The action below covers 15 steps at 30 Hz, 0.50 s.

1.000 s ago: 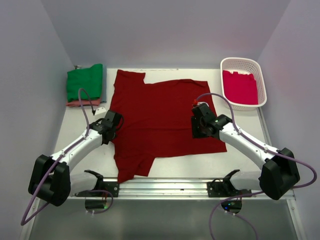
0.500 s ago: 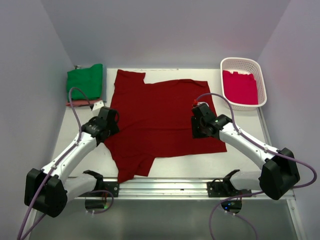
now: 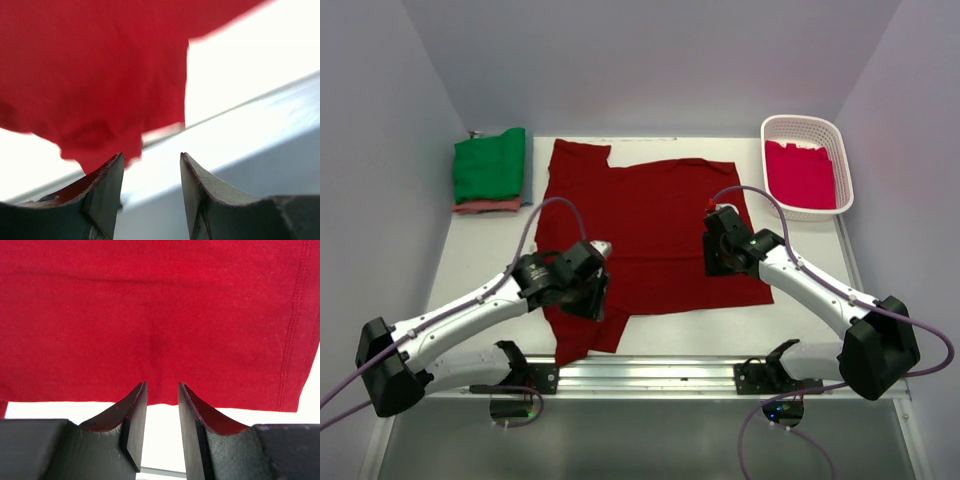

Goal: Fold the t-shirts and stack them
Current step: Flatten the tshirt out

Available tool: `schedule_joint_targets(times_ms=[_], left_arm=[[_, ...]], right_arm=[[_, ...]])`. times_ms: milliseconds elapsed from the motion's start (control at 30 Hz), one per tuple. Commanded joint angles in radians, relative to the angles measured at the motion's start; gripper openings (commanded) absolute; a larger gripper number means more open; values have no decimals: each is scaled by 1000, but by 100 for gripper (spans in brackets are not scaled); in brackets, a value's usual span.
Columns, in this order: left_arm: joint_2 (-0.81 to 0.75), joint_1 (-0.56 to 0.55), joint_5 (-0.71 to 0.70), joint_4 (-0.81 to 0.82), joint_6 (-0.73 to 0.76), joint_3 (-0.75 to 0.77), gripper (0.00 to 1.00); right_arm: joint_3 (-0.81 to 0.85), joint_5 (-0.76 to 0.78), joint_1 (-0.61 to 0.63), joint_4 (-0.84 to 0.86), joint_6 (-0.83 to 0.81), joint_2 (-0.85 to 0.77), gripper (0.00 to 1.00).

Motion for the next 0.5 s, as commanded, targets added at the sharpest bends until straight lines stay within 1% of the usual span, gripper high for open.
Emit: schedule_joint_targets(times_ms=[0, 67, 100, 200, 300, 367, 433, 467], left_arm=[[78, -128, 0, -184, -66, 35, 53], [126, -192, -26, -218, -93, 37, 53], [140, -226, -52, -262, -122, 35, 55], [140, -266, -77, -338, -177, 14, 56], [68, -268, -83, -367, -209, -32, 59], [37, -268, -71, -356, -211, -38, 58], [51, -268, -76, -358, -219, -38, 56], [89, -268, -74, -356, -212, -38, 56]], right_arm=[[8, 17, 0, 6, -7, 2, 36], [7, 16, 1, 6, -7, 3, 36], [3, 16, 0, 6, -7, 3, 36], [-3, 13, 0, 10, -7, -5, 37], [0, 11, 0, 10, -7, -8, 37], [3, 8, 0, 10, -7, -6, 37], [5, 5, 1, 10, -9, -1, 37], [7, 5, 0, 9, -9, 0, 37]])
